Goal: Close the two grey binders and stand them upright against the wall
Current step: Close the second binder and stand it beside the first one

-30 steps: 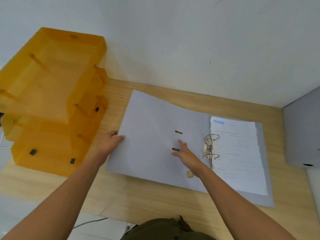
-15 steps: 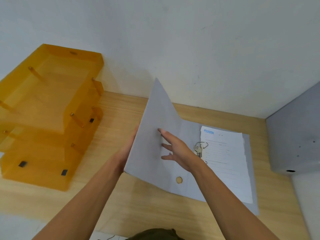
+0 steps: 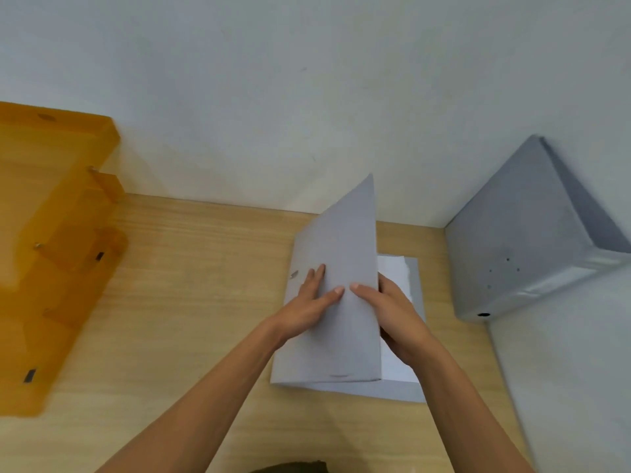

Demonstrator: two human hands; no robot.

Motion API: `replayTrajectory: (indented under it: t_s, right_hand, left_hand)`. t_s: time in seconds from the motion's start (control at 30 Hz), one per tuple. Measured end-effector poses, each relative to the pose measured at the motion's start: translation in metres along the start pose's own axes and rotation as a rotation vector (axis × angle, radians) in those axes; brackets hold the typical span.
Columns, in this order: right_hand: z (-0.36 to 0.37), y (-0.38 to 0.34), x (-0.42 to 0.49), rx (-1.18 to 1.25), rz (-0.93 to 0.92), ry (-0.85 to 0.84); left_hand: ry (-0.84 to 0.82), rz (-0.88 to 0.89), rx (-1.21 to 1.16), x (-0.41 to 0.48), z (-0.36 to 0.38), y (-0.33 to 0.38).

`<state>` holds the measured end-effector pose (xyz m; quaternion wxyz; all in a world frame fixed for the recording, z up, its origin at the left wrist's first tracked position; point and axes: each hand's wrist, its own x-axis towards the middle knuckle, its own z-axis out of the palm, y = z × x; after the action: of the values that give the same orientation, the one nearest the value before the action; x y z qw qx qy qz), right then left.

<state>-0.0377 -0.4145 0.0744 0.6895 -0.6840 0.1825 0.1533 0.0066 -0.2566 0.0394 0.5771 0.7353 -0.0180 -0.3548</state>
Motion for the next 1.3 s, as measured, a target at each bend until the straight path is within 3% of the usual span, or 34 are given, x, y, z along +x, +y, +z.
replayTrajectory:
  t_s: [0.1, 0.27, 0.33, 0.4, 0.5, 0.57, 0.73, 0.97, 1.17, 1.3]
  right_hand:
    - [-0.027, 0.008, -0.003, 0.025, 0.030, 0.072]
    - [-0.057, 0.019, -0.004, 0.170, 0.062, -0.039]
    - [-0.071, 0.034, 0.001, 0.194, 0.088, -0.010]
    - [-0.085, 0.051, 0.008, 0.150, 0.095, 0.125]
    - [-0.104, 0.074, 0.019, -0.164, 0.102, 0.419]
    - [-0.113, 0.087, 0.025, -0.361, 0.116, 0.483]
    - [-0.116, 0.120, 0.036, -0.681, 0.197, 0.271]
    - [-0.091, 0.128, 0.046, -0.657, 0.266, -0.107]
    - [-0.086, 0.123, 0.049, -0.592, 0.364, -0.167]
    - [-0.088, 0.114, 0.043, -0.559, 0.373, -0.198]
  left_hand:
    - [0.057, -0.053, 0.030, 0.013, 0.010, -0.023]
    - [0.315, -0.078, -0.115, 0.028, 0.010, -0.053]
    - [0.367, -0.125, -0.132, 0.026, 0.010, -0.062]
    - [0.398, -0.174, -0.127, 0.025, 0.013, -0.073]
    - [0.413, -0.204, -0.101, 0.024, 0.019, -0.087]
    - [0.433, -0.215, -0.090, 0.027, 0.025, -0.094]
    - [0.406, -0.251, -0.033, 0.029, 0.041, -0.098]
    - [0.434, -0.268, -0.004, 0.034, 0.052, -0.104]
    - [0.434, -0.329, -0.143, 0.042, 0.050, -0.108]
    - [0.385, -0.464, -0.402, 0.041, 0.044, -0.091]
